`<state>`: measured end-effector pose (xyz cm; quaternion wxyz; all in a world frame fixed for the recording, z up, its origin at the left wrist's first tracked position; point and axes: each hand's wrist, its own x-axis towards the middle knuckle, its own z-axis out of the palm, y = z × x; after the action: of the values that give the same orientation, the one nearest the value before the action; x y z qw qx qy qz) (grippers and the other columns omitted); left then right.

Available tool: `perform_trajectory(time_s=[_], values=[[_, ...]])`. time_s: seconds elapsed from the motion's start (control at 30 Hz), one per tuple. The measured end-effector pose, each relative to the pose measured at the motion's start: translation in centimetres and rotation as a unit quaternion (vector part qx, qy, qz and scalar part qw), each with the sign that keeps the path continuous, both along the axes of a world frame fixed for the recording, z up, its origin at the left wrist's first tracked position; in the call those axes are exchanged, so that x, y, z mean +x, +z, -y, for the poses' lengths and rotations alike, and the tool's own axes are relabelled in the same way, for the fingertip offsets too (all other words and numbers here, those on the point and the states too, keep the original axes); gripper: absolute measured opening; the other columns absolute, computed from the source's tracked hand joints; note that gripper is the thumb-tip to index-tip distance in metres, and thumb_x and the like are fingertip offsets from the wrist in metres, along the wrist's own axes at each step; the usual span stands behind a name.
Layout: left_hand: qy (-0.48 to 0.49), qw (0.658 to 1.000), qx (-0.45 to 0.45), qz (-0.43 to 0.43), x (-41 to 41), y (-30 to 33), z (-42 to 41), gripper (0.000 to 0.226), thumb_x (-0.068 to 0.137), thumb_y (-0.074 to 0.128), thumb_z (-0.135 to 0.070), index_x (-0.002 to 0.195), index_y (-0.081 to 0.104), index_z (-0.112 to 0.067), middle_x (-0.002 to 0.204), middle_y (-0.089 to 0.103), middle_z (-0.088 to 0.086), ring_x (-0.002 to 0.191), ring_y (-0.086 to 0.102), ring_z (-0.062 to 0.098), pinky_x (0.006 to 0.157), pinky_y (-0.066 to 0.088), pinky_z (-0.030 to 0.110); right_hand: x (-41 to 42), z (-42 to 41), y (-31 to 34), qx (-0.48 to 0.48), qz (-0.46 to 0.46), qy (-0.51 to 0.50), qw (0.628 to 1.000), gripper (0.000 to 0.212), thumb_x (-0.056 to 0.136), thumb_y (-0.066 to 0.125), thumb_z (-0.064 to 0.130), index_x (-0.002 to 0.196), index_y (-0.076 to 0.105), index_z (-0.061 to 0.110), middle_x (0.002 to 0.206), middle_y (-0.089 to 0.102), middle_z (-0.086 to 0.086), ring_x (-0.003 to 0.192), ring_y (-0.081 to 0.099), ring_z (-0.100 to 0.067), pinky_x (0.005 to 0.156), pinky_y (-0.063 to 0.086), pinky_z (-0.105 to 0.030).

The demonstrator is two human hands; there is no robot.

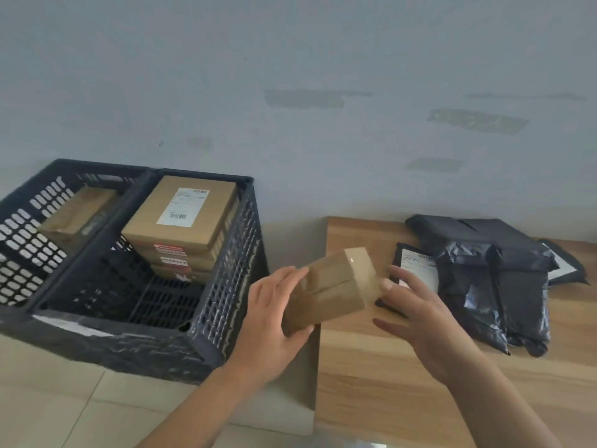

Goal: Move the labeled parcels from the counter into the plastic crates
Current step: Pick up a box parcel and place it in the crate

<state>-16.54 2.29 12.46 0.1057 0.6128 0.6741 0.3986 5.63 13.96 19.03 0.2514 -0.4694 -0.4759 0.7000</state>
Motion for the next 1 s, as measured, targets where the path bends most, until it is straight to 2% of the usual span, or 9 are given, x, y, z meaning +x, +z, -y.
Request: perform_trajectory(time_s=[0.13,0.27,0.4,0.47,0.53,0.67,0.77,0.87,1.0], values=[[-0.002,0.996,0.052,-0.067,-0.7,-1.8,4.7,0.099,0.072,0.090,-0.013,0.151,0.036,-0.037,0.154,0.038,-0.012,0.138,0.036,0.019,0.116,0.029,0.026,-2.2,3.7,1.1,0.084,0.086,0.094,0.988,0.094,0.054,0.089,0.048,0.140,0.050,0.044,0.129,0.062,0.013,0.114,0.063,0.000,0.089,0.050,-0.027],[0.002,0.989,0.106,-0.104,-1.2,-3.2,7.7,0.094,0.071,0.090,-0.013,0.149,0.040,-0.030,0.155,0.041,0.000,0.138,0.040,0.026,0.124,0.021,0.022,-3.1,6.5,1.3,0.126,0.126,0.124,0.976,0.069,0.058,0.087,0.037,0.121,0.062,0.048,0.106,0.073,0.021,0.093,0.067,0.010,0.072,0.051,-0.014],[-0.012,0.987,0.110,-0.120,-1.5,-3.2,10.0,0.095,0.074,0.090,-0.025,0.152,0.036,-0.032,0.159,0.032,0.001,0.144,0.035,0.026,0.120,0.037,0.046,-3.2,8.6,1.4,0.150,0.131,0.137,0.970,0.066,0.058,0.087,0.028,0.119,0.065,0.039,0.105,0.073,0.025,0.095,0.068,0.006,0.070,0.053,-0.010],[-0.019,0.999,0.050,-0.009,-1.7,-2.6,11.0,0.098,0.076,0.085,-0.049,0.155,0.028,-0.047,0.166,0.019,-0.008,0.151,0.025,0.014,0.120,0.032,0.040,-2.9,9.2,1.5,0.168,0.142,0.131,0.967,0.077,0.053,0.089,0.025,0.125,0.065,0.037,0.113,0.073,0.019,0.100,0.067,0.006,0.080,0.054,-0.019],[-0.017,0.973,-0.038,0.226,-1.9,-0.9,12.0,0.102,0.067,0.084,-0.070,0.148,0.022,-0.067,0.164,0.018,-0.024,0.151,0.025,0.000,0.118,0.029,0.031,-2.4,9.9,1.8,0.196,0.140,0.140,0.960,0.087,0.053,0.093,0.019,0.132,0.061,0.035,0.123,0.071,0.018,0.112,0.065,0.004,0.096,0.052,-0.029],[-0.013,0.792,-0.135,0.595,-3.4,1.4,13.0,0.095,0.056,0.088,-0.072,0.140,0.050,-0.048,0.142,0.064,-0.007,0.129,0.063,0.013,0.106,0.053,0.045,-1.4,10.4,2.2,0.257,0.099,0.187,0.943,0.097,0.061,0.094,0.014,0.145,0.049,0.032,0.142,0.063,0.016,0.135,0.056,-0.006,0.109,0.046,-0.035],[-0.009,0.746,-0.126,0.654,-3.5,2.1,13.6,0.077,0.065,0.082,-0.058,0.136,0.058,-0.039,0.132,0.071,-0.001,0.124,0.067,0.020,0.090,0.061,0.041,-1.4,10.8,1.8,0.295,0.080,0.173,0.936,0.100,0.062,0.100,0.021,0.146,0.046,0.033,0.146,0.059,0.017,0.139,0.052,-0.006,0.110,0.044,-0.035],[0.034,0.711,-0.089,0.697,-2.4,2.7,13.6,0.098,0.047,0.098,-0.059,0.135,0.058,-0.044,0.132,0.069,0.003,0.121,0.068,0.024,0.087,0.062,0.043,-2.3,11.3,0.6,0.345,0.080,0.120,0.927,0.099,0.064,0.099,0.016,0.144,0.045,0.037,0.143,0.057,0.025,0.137,0.049,0.001,0.107,0.043,-0.030],[0.085,0.722,-0.037,0.685,0.2,3.5,11.8,0.116,0.045,0.100,-0.052,0.147,0.047,-0.042,0.116,0.077,-0.007,0.114,0.072,0.017,0.090,0.061,0.043,-4.5,11.1,-0.9,0.381,0.069,0.075,0.919,0.098,0.065,0.097,0.022,0.143,0.040,0.040,0.139,0.052,0.035,0.136,0.046,0.008,0.106,0.042,-0.027]])
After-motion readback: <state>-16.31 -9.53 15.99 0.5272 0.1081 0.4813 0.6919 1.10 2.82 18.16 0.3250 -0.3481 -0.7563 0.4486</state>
